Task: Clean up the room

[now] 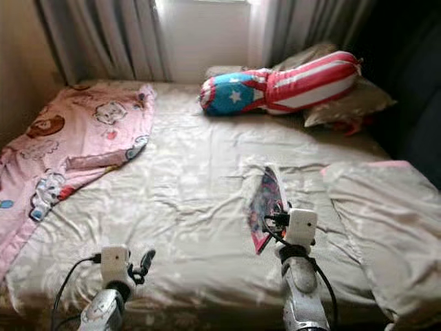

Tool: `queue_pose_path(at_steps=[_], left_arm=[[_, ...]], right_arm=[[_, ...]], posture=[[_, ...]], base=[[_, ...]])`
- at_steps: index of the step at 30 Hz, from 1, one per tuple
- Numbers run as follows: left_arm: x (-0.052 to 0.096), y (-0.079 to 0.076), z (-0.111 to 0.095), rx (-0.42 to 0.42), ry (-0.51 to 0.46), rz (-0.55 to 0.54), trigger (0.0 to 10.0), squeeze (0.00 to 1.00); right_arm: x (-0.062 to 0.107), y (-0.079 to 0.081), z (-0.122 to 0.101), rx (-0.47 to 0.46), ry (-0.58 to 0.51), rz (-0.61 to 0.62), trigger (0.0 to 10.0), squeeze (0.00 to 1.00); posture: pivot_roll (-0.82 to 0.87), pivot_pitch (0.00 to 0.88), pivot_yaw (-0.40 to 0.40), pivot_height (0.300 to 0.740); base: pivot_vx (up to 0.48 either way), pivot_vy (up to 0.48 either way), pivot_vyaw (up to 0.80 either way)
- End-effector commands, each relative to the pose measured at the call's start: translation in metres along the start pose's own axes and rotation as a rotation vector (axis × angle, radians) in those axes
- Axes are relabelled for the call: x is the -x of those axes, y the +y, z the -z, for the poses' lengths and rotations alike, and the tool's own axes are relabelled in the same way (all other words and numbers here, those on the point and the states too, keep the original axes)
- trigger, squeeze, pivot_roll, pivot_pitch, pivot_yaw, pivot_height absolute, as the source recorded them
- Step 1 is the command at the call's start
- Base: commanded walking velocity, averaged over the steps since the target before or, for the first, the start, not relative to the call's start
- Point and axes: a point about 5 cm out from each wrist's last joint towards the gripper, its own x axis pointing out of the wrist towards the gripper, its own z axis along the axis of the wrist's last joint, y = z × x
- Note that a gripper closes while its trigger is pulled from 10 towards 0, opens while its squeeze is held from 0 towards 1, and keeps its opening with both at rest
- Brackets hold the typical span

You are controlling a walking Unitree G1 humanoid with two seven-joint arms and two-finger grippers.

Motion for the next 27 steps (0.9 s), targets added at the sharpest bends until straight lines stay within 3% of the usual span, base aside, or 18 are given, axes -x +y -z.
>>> queue_pose_path(at_steps=[1,9,27], left_arm=[[0.0018,-0.0050,0.0049,0.012,0.018,0.016,10.0,0.00],[0.0029,-0.0014,0.0039,0.020,0.006,0.010,10.0,0.00],[0.0034,-0.0087,0.0051,0.023,0.004,0.056,10.0,0.00]], right_arm=[[-0.0035,-0.0078,-0.0124,0.007,-0.059,0.020,10.0,0.00],[-0.0034,-0.0074,-0.0119,0.006,-0.058,0.019,10.0,0.00],[-0.0039,-0.0104,-0.0109,0.011,-0.054,0.041,10.0,0.00]], posture=[[-0.05,0.000,-0.040,0.707],[-0.05,0.000,-0.038,0.707],[-0.05,0.000,-0.041,0.707]], base=[[0.000,0.000,0.00],[0.000,0.000,0.00],[0.000,0.000,0.00]])
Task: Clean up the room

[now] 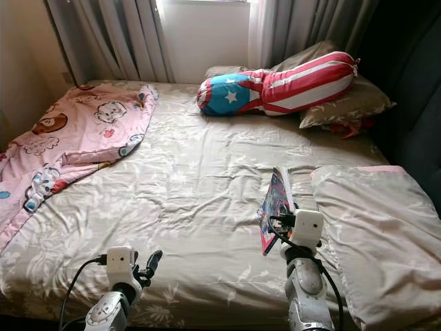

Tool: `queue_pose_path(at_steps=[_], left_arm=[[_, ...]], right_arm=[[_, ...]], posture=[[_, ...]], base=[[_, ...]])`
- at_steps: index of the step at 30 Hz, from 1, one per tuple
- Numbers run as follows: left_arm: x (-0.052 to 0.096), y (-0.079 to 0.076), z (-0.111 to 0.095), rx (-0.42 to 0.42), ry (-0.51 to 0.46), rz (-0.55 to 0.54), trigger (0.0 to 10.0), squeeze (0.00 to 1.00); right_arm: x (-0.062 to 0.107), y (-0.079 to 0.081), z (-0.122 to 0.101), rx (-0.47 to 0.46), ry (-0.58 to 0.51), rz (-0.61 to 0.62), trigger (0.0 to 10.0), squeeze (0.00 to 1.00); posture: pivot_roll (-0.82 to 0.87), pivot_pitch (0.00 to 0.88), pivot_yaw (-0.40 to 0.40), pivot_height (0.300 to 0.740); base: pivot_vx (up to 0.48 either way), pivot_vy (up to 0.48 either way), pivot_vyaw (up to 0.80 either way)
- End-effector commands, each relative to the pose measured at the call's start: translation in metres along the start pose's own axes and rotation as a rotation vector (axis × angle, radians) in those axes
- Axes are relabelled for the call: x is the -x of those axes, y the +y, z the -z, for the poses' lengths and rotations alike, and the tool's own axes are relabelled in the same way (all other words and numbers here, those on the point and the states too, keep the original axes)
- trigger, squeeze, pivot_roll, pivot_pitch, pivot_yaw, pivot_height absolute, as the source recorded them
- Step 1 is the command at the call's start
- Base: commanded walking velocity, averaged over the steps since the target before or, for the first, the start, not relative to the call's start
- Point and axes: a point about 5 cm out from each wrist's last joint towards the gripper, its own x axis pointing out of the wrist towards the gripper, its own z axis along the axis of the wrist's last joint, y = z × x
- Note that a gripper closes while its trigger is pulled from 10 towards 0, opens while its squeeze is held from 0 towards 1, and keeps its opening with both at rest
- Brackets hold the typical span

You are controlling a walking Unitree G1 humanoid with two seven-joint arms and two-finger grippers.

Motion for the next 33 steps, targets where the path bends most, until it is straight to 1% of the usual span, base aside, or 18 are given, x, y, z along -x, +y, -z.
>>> queue_pose_path(at_steps=[1,5,21,25,29,33], left_arm=[[-0.001,-0.002,-0.003,-0.004,-0.012,0.013,10.0,0.00],[-0.001,-0.002,-0.002,-0.004,-0.012,0.013,10.0,0.00],[0.000,-0.001,-0.003,0.007,-0.023,-0.007,10.0,0.00],[-0.002,-0.006,-0.004,0.025,-0.031,-0.013,10.0,0.00],[-0.003,-0.010,-0.005,0.038,-0.043,-0.014,10.0,0.00],[-0.005,-0.017,-0.007,0.052,-0.058,-0.015,10.0,0.00]], right_arm=[[-0.006,-0.001,-0.011,0.001,-0.052,0.009,10.0,0.00],[-0.006,-0.002,-0.011,0.002,-0.052,0.012,10.0,0.00],[-0.007,-0.004,-0.012,0.007,-0.046,0.019,10.0,0.00],[-0.007,-0.011,-0.012,0.022,-0.043,0.017,10.0,0.00],[-0.009,-0.014,-0.015,0.036,-0.047,0.007,10.0,0.00],[-0.010,-0.023,-0.021,0.049,-0.062,0.001,10.0,0.00]], posture=[[-0.05,0.000,-0.041,0.707],[-0.05,0.000,-0.044,0.707],[-0.06,0.000,-0.055,0.707],[-0.06,0.000,-0.075,0.707],[-0.07,0.000,-0.088,0.707],[-0.09,0.000,-0.109,0.707]], base=[[0.000,0.000,0.00],[0.060,0.000,0.00],[0.292,0.000,0.00],[0.000,0.000,0.00],[0.000,0.000,0.00],[0.000,0.000,0.00]])
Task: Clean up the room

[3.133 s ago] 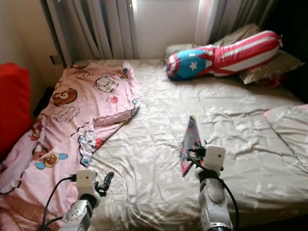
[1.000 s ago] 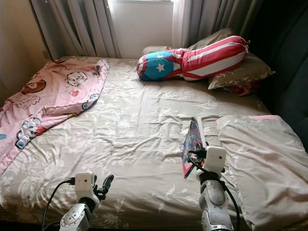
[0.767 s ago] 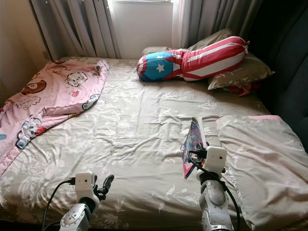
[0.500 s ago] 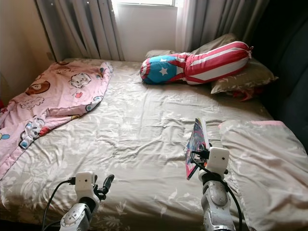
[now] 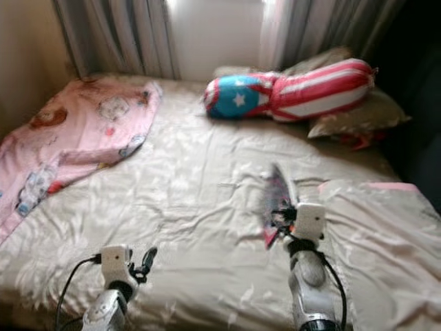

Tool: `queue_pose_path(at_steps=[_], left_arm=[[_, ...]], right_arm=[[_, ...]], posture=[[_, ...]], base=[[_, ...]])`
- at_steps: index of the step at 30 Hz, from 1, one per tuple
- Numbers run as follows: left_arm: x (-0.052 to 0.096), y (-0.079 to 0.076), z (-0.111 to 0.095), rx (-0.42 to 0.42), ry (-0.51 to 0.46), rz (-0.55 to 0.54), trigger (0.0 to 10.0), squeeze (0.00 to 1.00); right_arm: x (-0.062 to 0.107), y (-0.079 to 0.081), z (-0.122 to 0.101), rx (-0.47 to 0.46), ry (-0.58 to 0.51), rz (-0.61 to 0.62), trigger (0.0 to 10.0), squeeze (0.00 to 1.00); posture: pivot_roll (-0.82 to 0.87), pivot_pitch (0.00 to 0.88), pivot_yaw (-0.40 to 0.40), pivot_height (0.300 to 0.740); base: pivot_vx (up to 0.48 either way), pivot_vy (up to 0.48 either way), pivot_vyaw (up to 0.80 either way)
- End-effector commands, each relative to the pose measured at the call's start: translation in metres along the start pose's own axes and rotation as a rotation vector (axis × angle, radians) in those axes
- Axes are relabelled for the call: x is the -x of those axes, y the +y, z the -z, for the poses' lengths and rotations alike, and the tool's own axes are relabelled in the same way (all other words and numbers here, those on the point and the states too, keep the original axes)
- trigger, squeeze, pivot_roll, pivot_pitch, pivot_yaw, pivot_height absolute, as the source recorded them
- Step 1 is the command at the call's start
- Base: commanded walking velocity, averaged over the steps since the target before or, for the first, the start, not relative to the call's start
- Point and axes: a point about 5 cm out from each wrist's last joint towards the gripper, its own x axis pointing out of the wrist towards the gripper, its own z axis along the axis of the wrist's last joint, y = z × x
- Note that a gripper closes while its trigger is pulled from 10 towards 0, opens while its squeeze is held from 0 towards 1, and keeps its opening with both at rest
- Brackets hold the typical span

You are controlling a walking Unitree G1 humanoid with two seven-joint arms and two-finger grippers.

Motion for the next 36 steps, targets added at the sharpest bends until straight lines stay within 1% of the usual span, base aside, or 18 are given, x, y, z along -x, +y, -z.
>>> queue_pose_path(at_steps=[1,7,8,11,13,15,16,18,19,22,25,27,29,30,31,32,34,36], left_arm=[[0.003,-0.002,0.005,-0.006,0.012,-0.001,10.0,0.00],[0.000,-0.013,0.001,-0.014,-0.017,0.017,10.0,0.00],[0.000,-0.013,0.001,-0.014,-0.017,0.017,10.0,0.00],[0.000,-0.014,0.001,-0.002,-0.017,0.002,10.0,0.00],[0.000,-0.013,0.001,-0.001,-0.017,0.000,10.0,0.00],[0.000,-0.014,0.001,0.002,-0.021,-0.003,10.0,0.00],[0.000,-0.014,0.000,-0.004,-0.021,-0.001,10.0,0.00],[-0.001,-0.014,-0.001,-0.009,-0.027,0.002,10.0,0.00],[-0.001,-0.013,-0.002,-0.016,-0.031,0.001,10.0,0.00],[-0.001,-0.011,-0.006,-0.023,-0.047,0.001,10.0,0.00],[-0.001,-0.005,-0.010,-0.041,-0.060,0.005,10.0,0.00],[-0.001,-0.003,-0.011,-0.043,-0.064,0.000,10.0,0.00],[-0.002,0.000,-0.015,-0.050,-0.077,-0.009,10.0,0.00],[-0.002,0.000,-0.015,-0.050,-0.077,-0.009,10.0,0.00],[-0.003,0.002,-0.016,-0.051,-0.082,-0.019,10.0,0.00],[-0.004,0.008,-0.019,-0.048,-0.087,-0.045,10.0,0.00],[-0.004,0.010,-0.020,-0.045,-0.091,-0.055,10.0,0.00],[-0.006,0.012,-0.025,-0.048,-0.103,-0.060,10.0,0.00]], right_arm=[[-0.004,-0.011,-0.015,-0.003,-0.061,0.023,10.0,0.00],[-0.001,-0.026,-0.015,0.018,-0.063,0.031,10.0,0.00],[-0.001,-0.026,-0.015,0.018,-0.063,0.031,10.0,0.00],[0.003,-0.033,-0.013,0.026,-0.057,0.046,10.0,0.00],[0.003,-0.034,-0.013,0.025,-0.058,0.049,10.0,0.00],[0.004,-0.036,-0.013,0.023,-0.061,0.054,10.0,0.00],[0.005,-0.036,-0.012,0.022,-0.062,0.055,10.0,0.00],[0.006,-0.035,-0.011,0.007,-0.064,0.058,10.0,0.00],[0.006,-0.033,-0.010,-0.002,-0.065,0.055,10.0,0.00],[0.007,-0.029,-0.009,-0.015,-0.070,0.045,10.0,0.00],[0.004,-0.016,-0.006,-0.047,-0.064,0.020,10.0,0.00],[0.003,-0.013,-0.004,-0.050,-0.057,0.011,10.0,0.00],[0.000,-0.006,-0.005,-0.058,-0.058,-0.013,10.0,0.00],[0.000,-0.006,-0.005,-0.058,-0.058,-0.013,10.0,0.00],[-0.001,-0.003,-0.006,-0.055,-0.058,-0.028,10.0,0.00],[-0.002,0.002,-0.005,-0.048,-0.051,-0.048,10.0,0.00],[-0.003,0.003,-0.006,-0.053,-0.052,-0.049,10.0,0.00],[-0.007,0.007,-0.010,-0.060,-0.060,-0.056,10.0,0.00]], posture=[[-0.09,0.000,-0.111,0.707],[-0.10,0.000,-0.115,0.707],[-0.10,0.000,-0.115,0.707],[-0.10,0.000,-0.091,0.707],[-0.10,0.000,-0.086,0.707],[-0.10,0.000,-0.070,0.707],[-0.10,0.000,-0.049,0.707],[-0.09,0.000,-0.035,0.707],[-0.09,0.000,-0.010,0.707],[-0.08,0.000,0.000,0.707],[-0.06,0.000,0.030,0.707],[-0.06,0.000,0.024,0.707],[-0.06,0.000,0.003,0.707],[-0.06,0.000,0.003,0.707],[-0.06,0.000,-0.001,0.707],[-0.05,0.000,-0.012,0.707],[-0.04,0.000,-0.016,0.707],[-0.03,0.000,-0.019,0.707]], base=[[0.000,0.000,0.00],[0.000,0.000,0.00],[0.000,0.000,0.00],[0.000,0.000,0.00],[0.000,0.000,0.00],[0.000,0.000,0.00],[0.000,0.000,0.00],[0.000,0.000,0.00],[0.000,0.000,0.00],[0.000,0.000,0.00],[0.000,0.000,0.00],[0.000,0.000,0.00],[0.000,0.000,0.00],[0.000,0.000,0.00],[0.000,0.000,0.00],[0.000,0.000,0.00],[0.000,0.000,0.00],[0.000,0.000,0.00]])
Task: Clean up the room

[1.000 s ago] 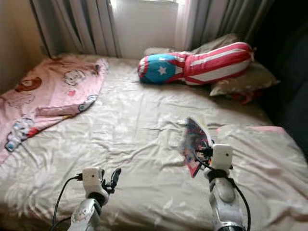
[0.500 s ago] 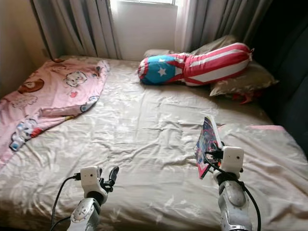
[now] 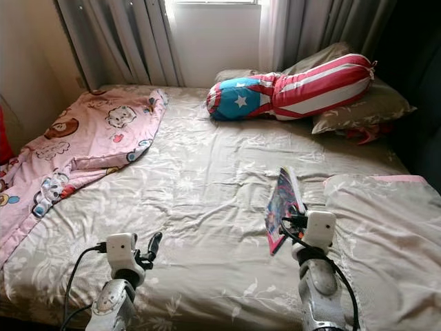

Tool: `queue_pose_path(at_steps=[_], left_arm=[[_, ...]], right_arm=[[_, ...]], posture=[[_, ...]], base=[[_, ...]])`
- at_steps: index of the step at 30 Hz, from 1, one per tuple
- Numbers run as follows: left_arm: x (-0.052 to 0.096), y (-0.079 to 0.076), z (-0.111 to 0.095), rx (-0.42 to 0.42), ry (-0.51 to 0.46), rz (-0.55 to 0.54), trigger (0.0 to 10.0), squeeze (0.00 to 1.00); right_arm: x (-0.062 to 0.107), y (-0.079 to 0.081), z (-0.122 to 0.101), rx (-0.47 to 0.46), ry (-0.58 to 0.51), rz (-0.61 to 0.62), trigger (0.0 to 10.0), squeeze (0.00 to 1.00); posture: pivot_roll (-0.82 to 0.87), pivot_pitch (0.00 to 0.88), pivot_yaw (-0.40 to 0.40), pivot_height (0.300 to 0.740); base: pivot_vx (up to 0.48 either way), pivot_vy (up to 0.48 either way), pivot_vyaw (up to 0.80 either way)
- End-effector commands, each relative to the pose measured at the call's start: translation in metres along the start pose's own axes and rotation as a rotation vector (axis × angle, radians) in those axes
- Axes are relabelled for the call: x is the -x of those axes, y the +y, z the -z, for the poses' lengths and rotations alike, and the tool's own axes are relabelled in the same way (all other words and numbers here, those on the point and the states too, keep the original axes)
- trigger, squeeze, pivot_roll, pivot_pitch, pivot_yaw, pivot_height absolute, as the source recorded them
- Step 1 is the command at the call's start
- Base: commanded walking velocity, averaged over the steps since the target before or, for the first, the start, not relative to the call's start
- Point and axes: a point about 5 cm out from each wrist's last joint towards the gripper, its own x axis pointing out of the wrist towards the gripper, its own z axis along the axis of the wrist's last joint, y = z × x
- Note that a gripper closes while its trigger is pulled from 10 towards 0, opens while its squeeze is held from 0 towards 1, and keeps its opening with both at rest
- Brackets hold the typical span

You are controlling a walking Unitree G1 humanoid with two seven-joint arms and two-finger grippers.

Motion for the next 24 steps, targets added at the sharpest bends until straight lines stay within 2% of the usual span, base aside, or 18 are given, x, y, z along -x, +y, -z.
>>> queue_pose_path(at_steps=[1,15,20,24], left_arm=[[-0.006,0.001,-0.008,0.006,-0.022,-0.009,10.0,0.00],[-0.015,0.005,-0.026,-0.021,-0.070,0.037,10.0,0.00],[-0.018,0.001,-0.031,-0.006,-0.089,0.041,10.0,0.00],[-0.015,0.001,-0.026,-0.007,-0.070,0.040,10.0,0.00]], right_arm=[[-0.008,0.006,-0.011,-0.001,-0.040,-0.021,10.0,0.00],[-0.012,0.015,-0.021,0.006,-0.102,-0.009,10.0,0.00],[-0.013,0.008,-0.026,0.020,-0.110,0.001,10.0,0.00],[-0.011,0.006,-0.027,0.016,-0.120,0.021,10.0,0.00]], posture=[[-0.03,0.000,-0.015,0.707],[-0.09,0.000,0.007,0.707],[-0.11,0.000,0.002,0.707],[-0.13,0.000,0.008,0.707]], base=[[0.000,0.000,0.00],[0.000,0.000,0.00],[0.000,0.000,0.00],[0.000,0.000,0.00]])
